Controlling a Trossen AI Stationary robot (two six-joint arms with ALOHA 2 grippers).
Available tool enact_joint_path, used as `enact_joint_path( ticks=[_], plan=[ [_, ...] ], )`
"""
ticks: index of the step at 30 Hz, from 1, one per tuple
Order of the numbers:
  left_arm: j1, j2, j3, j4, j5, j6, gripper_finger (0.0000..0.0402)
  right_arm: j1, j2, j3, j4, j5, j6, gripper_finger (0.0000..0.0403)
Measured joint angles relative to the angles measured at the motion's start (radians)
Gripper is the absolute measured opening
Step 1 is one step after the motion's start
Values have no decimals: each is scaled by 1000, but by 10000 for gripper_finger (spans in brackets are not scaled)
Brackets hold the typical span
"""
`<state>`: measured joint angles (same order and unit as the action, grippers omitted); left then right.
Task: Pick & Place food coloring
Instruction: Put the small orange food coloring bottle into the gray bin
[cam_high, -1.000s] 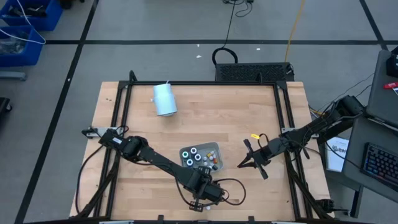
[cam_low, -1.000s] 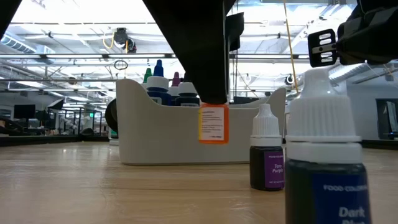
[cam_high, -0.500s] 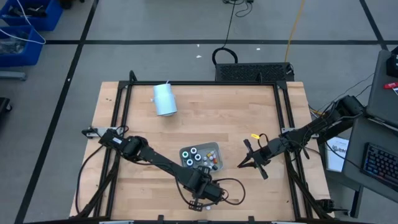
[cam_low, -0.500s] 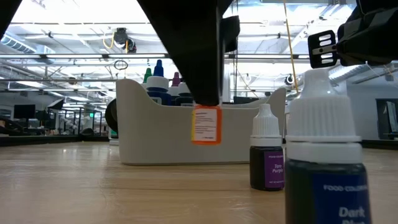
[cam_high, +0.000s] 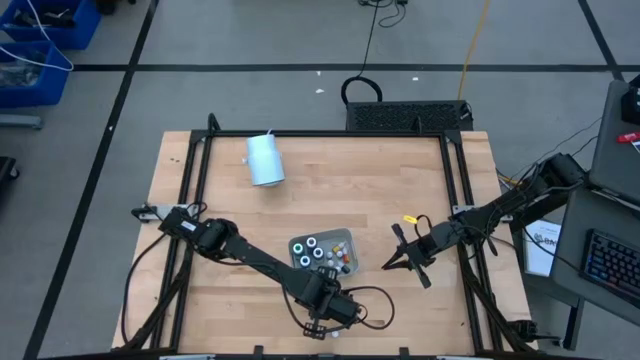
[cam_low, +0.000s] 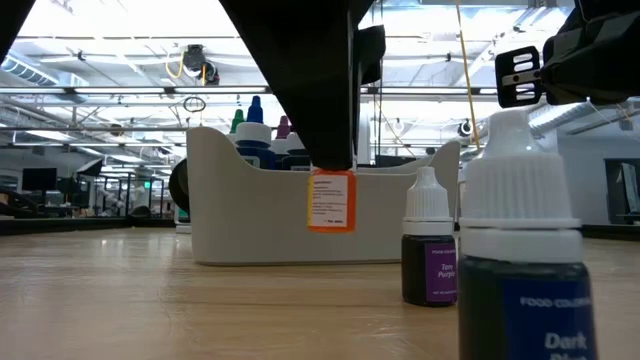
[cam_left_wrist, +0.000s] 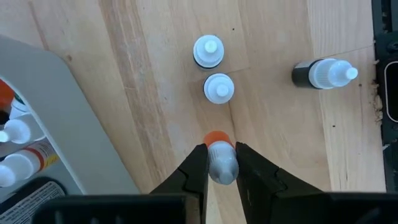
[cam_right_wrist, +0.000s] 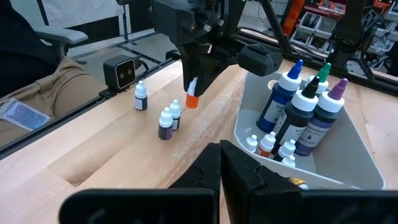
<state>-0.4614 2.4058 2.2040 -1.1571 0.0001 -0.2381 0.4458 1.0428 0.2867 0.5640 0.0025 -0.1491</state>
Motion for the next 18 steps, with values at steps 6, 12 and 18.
enact_joint_path(
  ticks=[6,12,18],
  plan=[
    [0,0,0,1,0,-4,62,0,0,0,0,0,-1,0],
    [0,0,0,1,0,-8,62,0,0,0,1,0,1,0],
    [-2,0,0,1,-1,-3,62,0,0,0,10,2,-9,0]
  ],
)
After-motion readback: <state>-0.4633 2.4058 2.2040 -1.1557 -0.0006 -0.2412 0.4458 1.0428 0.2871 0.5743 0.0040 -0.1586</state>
